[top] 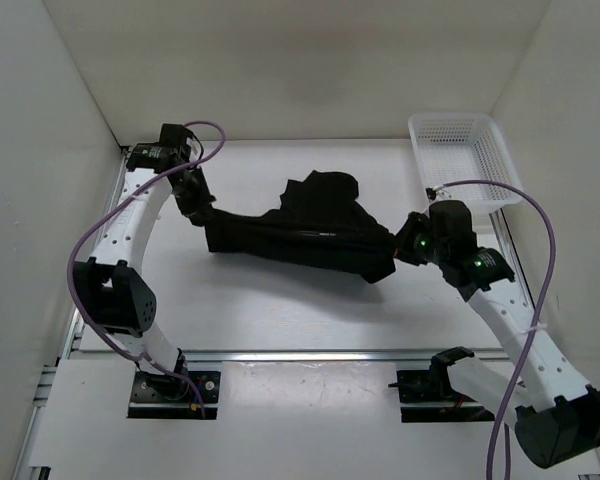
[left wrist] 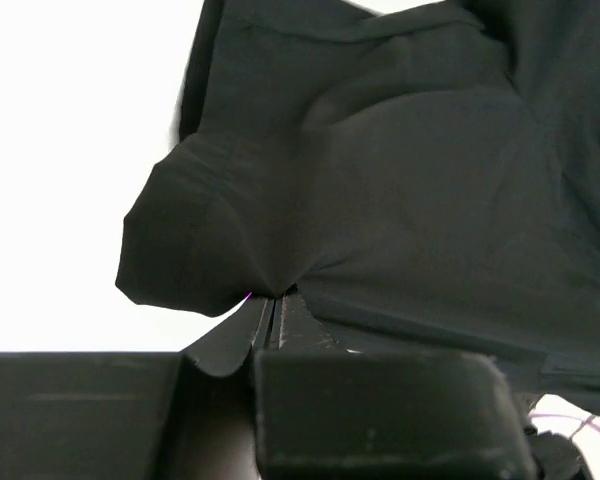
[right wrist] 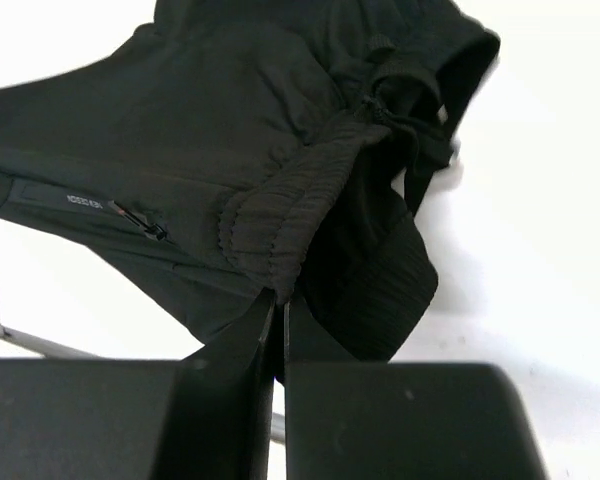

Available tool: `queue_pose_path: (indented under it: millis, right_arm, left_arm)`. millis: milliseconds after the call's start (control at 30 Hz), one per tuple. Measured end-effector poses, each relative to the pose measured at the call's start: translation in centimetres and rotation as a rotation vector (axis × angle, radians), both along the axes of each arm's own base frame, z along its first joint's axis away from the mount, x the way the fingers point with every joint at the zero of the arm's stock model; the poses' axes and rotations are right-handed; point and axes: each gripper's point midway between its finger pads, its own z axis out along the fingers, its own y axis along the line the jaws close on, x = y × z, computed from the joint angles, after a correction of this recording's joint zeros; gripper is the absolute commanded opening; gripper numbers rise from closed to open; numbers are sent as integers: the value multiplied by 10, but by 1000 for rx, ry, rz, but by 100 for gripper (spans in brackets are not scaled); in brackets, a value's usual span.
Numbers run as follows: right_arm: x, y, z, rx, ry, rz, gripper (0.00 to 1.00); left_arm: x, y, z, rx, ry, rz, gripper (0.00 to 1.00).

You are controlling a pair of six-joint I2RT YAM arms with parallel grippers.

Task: Fold and stack the shorts
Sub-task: Flatten the shorts out

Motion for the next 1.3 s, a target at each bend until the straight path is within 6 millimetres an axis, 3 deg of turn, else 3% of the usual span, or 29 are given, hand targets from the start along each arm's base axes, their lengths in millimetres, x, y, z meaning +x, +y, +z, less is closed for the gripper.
queue_pose_path:
  millis: [133, 500, 567, 600, 667, 700, 767, 833, 900, 967, 1033, 1133, 1233, 1267, 1300]
  right_arm:
    - [-17, -4, -1, 10, -11, 7, 0]
    - [-26, -14, 7, -4, -56, -9, 0]
    - [-34, -19, 6, -7, -73, -18, 19]
    - [-39, -23, 3, -10, -70, -27, 41]
    - [-48, -35, -11, -42, -41, -76, 56]
    - [-52, -42, -20, -56, -13, -102, 58]
    - [-60, -50, -35, -70, 53, -151, 51]
    - [-65, -51, -46, -67, 117, -176, 37]
    - [-69, -48, -56, -46, 196, -206, 37]
    - [-73, -40, -67, -7, 276, -217, 44]
    - [-79, -28, -81, 42, 367, -208, 59]
    - [-96, -12, -100, 97, 484, -195, 72]
    - [-109, 4, -104, 138, 549, -168, 73]
    - [-111, 10, -104, 148, 559, -156, 65]
    - [-113, 15, -103, 154, 564, -140, 65]
  left_arm:
    - [-17, -3, -19, -16, 72, -12, 10]
    - [-30, -10, -6, -51, 16, -37, 10]
    - [-41, -15, -8, -64, 13, -52, 10]
    - [-50, -18, -11, -73, 19, -63, 10]
    - [-68, -21, -22, -70, 26, -78, 10]
    - [-79, -20, -30, -67, 39, -78, 10]
    - [-99, -21, -48, -64, 76, -80, 10]
    - [-116, -25, -66, -61, 122, -90, 10]
    - [-127, -30, -80, -56, 165, -100, 10]
    - [-131, -34, -85, -52, 180, -110, 10]
    - [-130, -37, -85, -50, 168, -113, 10]
    - [-126, -38, -84, -47, 154, -105, 10]
    - [-124, -36, -85, -35, 147, -93, 10]
    - [-123, -35, -85, -31, 144, -90, 10]
    - [-123, -34, -85, -28, 143, -88, 10]
